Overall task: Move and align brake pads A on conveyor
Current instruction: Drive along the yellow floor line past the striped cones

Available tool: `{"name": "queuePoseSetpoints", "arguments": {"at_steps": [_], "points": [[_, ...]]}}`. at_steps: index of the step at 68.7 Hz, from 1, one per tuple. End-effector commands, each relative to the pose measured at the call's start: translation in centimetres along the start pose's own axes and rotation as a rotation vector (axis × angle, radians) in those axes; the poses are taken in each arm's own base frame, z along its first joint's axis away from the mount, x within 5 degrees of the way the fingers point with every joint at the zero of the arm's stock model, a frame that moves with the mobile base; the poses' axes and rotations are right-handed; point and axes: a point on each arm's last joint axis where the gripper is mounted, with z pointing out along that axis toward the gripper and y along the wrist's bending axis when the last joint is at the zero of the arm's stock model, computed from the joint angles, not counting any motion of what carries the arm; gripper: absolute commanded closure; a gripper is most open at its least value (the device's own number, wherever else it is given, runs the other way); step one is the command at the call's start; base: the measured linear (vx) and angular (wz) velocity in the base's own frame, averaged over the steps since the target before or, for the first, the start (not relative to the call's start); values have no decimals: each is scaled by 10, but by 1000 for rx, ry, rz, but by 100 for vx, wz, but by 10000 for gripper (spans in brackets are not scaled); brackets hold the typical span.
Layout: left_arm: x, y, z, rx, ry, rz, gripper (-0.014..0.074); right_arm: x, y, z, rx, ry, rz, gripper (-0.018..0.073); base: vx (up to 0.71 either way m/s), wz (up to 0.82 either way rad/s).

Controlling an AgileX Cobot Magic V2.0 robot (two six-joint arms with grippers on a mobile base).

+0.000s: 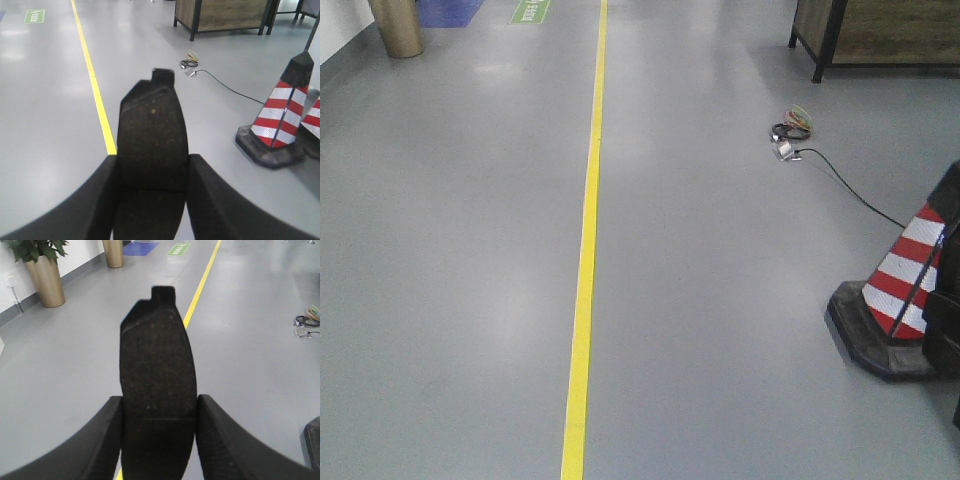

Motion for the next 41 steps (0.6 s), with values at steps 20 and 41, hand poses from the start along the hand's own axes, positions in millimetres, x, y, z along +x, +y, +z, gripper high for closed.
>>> {"name": "queuePoseSetpoints", "arguments": {"at_steps": [20,41], "points": [[-16,-3,-3,33,-103,12,603,-18,2,-4,-25,-120,-21,566,58,-3],[-16,-3,-3,33,-103,12,603,-18,2,-4,-25,-120,-21,566,49,-9]]}}
